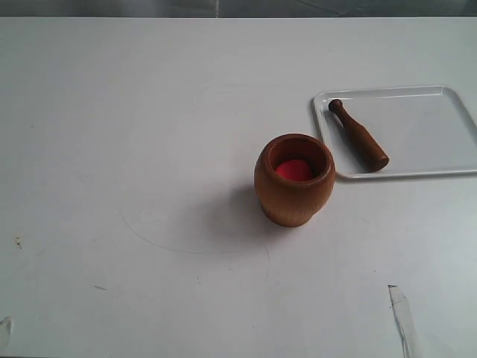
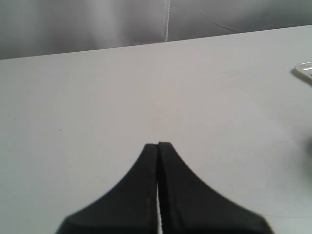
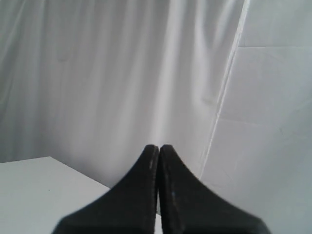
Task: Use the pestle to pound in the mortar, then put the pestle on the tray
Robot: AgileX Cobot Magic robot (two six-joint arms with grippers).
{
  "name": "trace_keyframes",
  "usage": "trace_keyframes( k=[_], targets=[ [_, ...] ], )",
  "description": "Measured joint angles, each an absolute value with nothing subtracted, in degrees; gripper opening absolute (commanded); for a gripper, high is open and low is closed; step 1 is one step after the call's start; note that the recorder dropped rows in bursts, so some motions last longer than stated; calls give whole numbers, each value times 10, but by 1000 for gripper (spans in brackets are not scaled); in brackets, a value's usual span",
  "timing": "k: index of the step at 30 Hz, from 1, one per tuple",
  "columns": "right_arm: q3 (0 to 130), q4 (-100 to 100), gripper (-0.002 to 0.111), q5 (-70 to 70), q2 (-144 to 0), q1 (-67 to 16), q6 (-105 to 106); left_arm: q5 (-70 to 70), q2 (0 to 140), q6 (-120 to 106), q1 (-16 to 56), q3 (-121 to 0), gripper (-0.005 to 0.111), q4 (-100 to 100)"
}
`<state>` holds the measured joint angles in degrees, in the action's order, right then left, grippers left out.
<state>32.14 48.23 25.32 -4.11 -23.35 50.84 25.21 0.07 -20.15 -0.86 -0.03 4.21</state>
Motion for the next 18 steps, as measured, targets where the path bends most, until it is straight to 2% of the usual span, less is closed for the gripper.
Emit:
trace_keyframes(
  k=[14,18],
  targets=[
    [310,503,0,236,-29,-233,473,252,1,-201,-9,0,0,42],
    [256,399,0,177,-30,-232,370,252,1,-201,-9,0,0,42]
  ],
)
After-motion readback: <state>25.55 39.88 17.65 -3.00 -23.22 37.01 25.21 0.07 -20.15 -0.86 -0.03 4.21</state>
